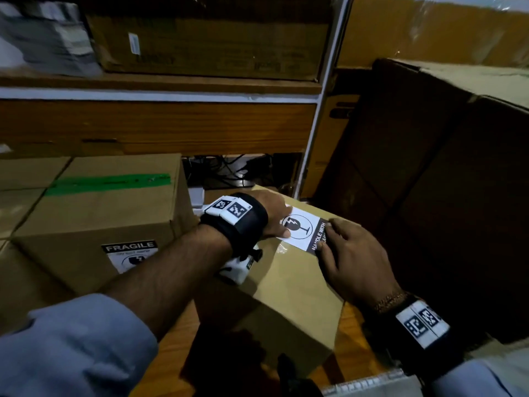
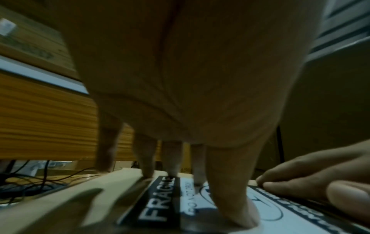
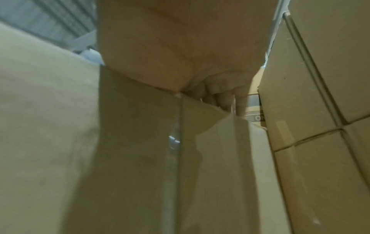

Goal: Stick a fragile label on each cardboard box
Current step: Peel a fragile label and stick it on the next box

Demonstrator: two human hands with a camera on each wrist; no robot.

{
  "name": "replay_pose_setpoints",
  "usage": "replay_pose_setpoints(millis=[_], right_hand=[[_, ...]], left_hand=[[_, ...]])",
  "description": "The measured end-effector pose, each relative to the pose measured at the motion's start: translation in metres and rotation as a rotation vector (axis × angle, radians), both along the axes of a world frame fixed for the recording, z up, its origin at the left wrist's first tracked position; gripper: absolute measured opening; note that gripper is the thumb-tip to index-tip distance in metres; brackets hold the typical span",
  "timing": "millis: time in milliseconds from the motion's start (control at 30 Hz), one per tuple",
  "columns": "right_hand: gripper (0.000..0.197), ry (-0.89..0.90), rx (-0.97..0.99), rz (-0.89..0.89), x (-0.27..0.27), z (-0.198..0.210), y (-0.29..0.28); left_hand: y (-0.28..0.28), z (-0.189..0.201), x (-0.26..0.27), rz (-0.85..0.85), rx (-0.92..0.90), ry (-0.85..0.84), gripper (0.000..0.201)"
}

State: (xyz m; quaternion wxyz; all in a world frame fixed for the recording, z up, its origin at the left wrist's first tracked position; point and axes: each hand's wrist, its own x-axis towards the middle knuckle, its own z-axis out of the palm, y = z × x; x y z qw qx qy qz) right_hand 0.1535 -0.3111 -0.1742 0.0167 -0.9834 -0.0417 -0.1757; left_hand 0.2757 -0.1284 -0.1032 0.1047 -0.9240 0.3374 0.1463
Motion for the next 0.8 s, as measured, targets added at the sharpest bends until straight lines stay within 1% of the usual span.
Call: replay_pose_setpoints(millis=[33,100,167,233,300,367,433,467,533,600,667,733,800], right_hand=[[0.043,-0.015,-0.003,0.005,0.000,0.000,0.001],[0.045,-0.013,0.030,0.086,-0.001,0.000,0.001],[0.040,0.012,0.069,0.200,-0.001,0.001,0.001],[0.035,0.021,0.067,0.228,0.000,0.002,0.001],[0.038,0.028,0.034,0.153,-0.001,0.003,0.003],[0.045,0.041,-0.014,0.040,-0.003,0.001,0.007],[0.059,0.089,-0.066,-0.059,-0.003,0.001,0.010],[0.066,0.119,-0.092,-0.094,-0.003,0.001,0.011],[0.072,0.142,-0.100,-0.101,-0.001,0.001,0.010],[0.068,0.129,-0.055,-0.040,0.000,0.001,0.007],[0.066,0.129,-0.069,-0.026,-0.002,0.001,0.005],[0.067,0.122,-0.112,-0.107,-0.003,0.002,0.005],[0.073,0.115,-0.129,-0.218,-0.005,0.004,0.008]], left_hand=[[0.001,0.001,0.000,0.027,0.015,-0.014,0.064],[0.003,0.002,-0.001,0.116,0.000,-0.022,0.066],[0.004,0.001,-0.002,0.203,0.003,-0.048,0.070],[0.003,0.001,-0.005,0.266,0.037,-0.050,0.075],[0.005,0.000,-0.007,0.282,0.059,-0.058,0.077],[0.007,0.000,-0.007,0.252,0.052,-0.087,0.076],[0.006,0.002,-0.006,0.206,0.024,-0.061,0.073],[0.005,0.003,-0.005,0.157,-0.002,-0.033,0.074],[0.000,0.006,-0.005,0.044,-0.025,0.005,0.078],[-0.002,0.007,-0.007,0.005,0.020,-0.018,0.068],[-0.002,0.004,-0.009,0.041,0.083,-0.051,0.066],[-0.001,0.003,-0.009,0.104,0.108,-0.060,0.071],[0.003,-0.001,-0.005,0.187,0.121,-0.061,0.079]])
